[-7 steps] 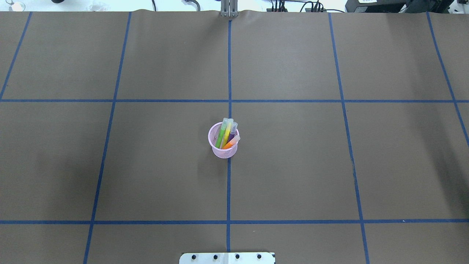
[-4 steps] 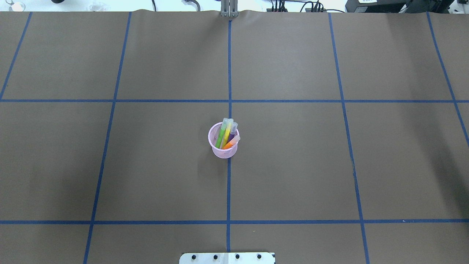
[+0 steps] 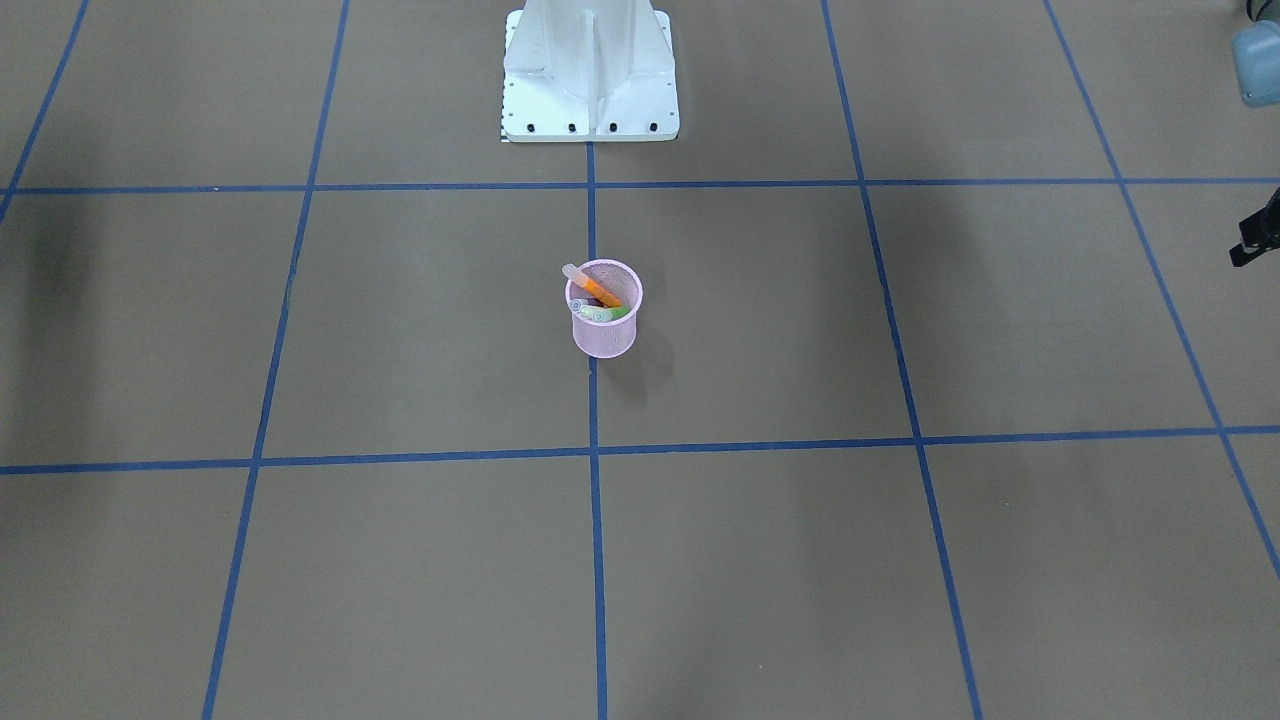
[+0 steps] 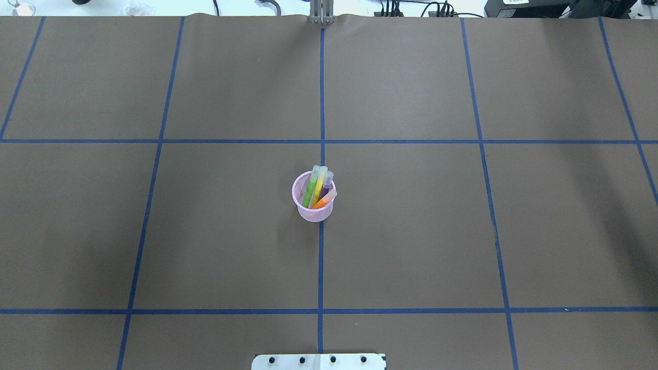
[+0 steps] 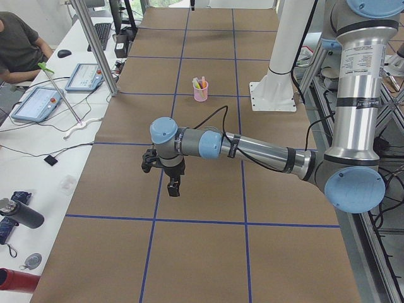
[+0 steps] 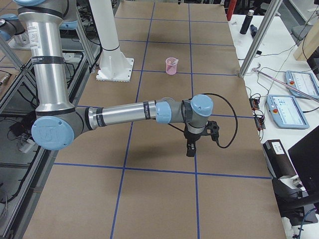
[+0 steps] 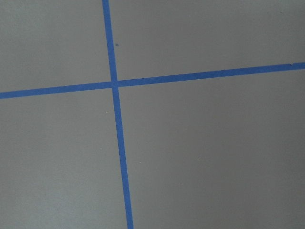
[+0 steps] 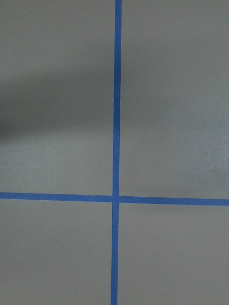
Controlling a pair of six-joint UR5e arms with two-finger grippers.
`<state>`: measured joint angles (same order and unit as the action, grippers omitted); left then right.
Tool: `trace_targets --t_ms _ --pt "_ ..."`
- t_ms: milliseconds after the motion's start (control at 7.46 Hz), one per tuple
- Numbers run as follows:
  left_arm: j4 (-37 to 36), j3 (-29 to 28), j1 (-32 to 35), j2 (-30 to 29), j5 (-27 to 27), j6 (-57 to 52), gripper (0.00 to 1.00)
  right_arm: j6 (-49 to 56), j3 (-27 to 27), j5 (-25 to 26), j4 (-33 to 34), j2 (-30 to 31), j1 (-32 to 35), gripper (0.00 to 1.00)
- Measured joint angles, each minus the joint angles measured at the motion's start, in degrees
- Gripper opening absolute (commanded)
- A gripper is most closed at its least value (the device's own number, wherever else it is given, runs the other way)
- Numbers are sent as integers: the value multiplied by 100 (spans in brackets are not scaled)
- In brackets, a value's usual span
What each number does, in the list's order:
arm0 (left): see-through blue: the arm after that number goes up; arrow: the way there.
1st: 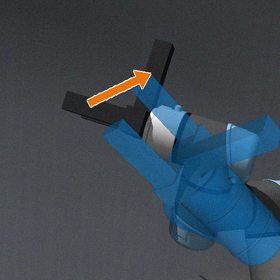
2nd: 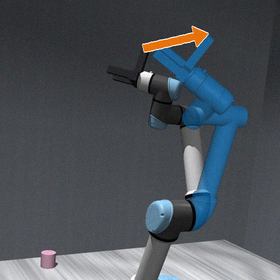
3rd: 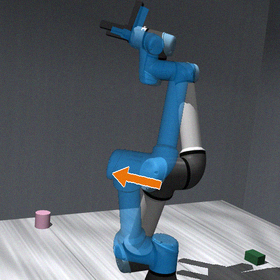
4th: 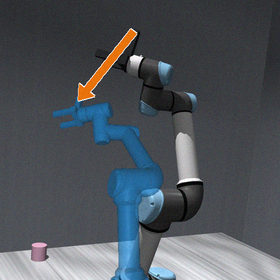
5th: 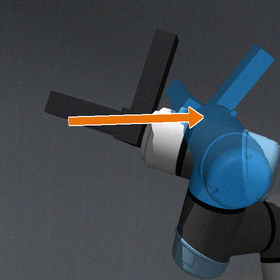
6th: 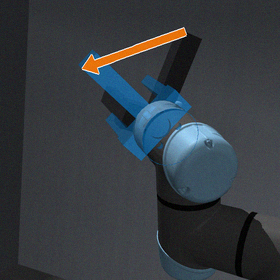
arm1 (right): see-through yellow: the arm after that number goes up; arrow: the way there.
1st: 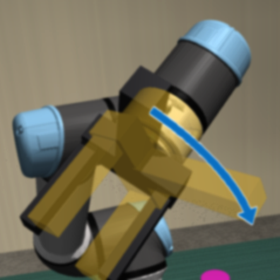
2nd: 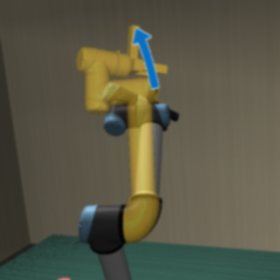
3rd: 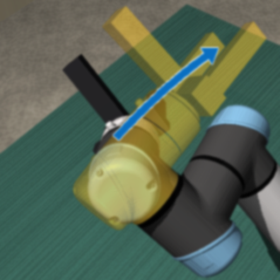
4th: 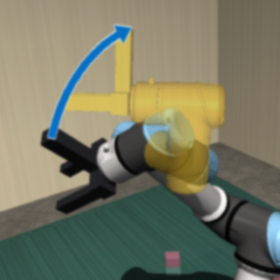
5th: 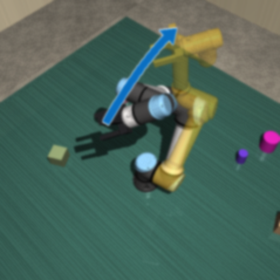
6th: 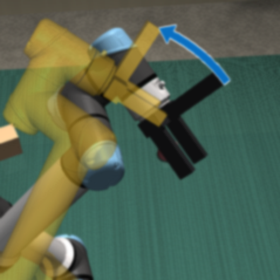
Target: Collect pens into pen holder
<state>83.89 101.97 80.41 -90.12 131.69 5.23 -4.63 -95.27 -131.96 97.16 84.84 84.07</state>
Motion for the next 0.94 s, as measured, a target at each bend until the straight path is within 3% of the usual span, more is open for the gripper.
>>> trace_targets --t_ms 939 --pt "57 -296 -9 -82 29 64 99 -13 -164 -4 -10 363 27 99"
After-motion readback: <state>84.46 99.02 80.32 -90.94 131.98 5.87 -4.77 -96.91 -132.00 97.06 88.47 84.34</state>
